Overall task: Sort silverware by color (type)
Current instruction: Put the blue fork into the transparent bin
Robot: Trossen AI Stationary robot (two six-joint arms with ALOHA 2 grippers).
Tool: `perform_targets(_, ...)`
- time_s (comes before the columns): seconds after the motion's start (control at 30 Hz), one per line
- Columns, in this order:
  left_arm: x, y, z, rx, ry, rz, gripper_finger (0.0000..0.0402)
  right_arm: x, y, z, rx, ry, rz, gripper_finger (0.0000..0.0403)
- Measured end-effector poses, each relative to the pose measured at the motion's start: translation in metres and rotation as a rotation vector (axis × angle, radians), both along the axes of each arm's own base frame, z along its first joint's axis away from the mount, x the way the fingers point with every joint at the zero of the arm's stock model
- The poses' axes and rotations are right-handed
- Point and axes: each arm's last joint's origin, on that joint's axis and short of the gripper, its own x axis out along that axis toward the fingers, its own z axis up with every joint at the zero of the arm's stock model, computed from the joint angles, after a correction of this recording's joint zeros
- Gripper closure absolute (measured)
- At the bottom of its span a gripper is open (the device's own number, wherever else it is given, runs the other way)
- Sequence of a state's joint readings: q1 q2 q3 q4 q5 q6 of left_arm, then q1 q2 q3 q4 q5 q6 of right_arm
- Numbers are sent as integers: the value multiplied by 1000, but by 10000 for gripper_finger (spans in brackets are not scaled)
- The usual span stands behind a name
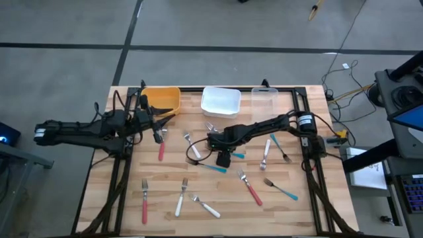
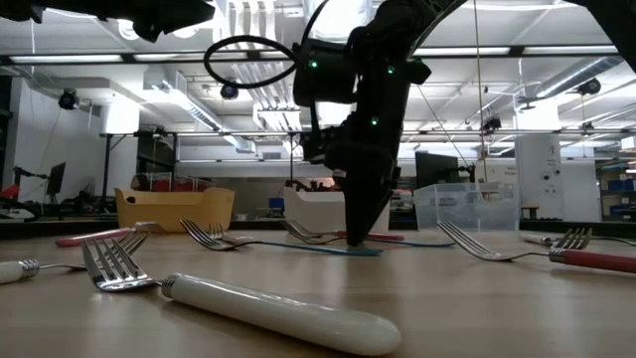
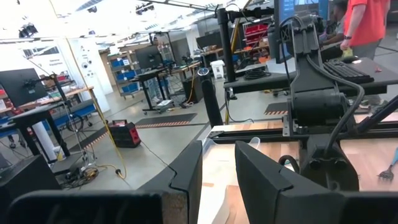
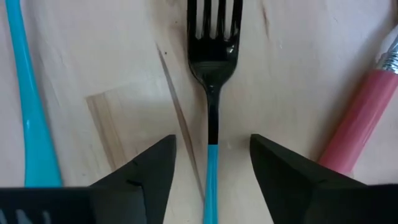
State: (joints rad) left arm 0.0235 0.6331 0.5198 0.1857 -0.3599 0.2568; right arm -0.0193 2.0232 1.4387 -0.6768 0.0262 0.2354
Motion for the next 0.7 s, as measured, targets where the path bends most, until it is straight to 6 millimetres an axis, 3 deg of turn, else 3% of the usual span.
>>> perform_targets(0.2, 0, 0, 0, 0, -1, 0, 324, 2, 0, 0, 3, -20, -26, 264)
perform_targets(0.47, 0, 0, 1, -3, -5, 0, 324, 4, 0, -1, 8, -36, -66, 378)
perform_targets(0.7, 0, 0, 1, -3, -5, 0, 324, 2, 0, 9, 30, -64, -120, 388)
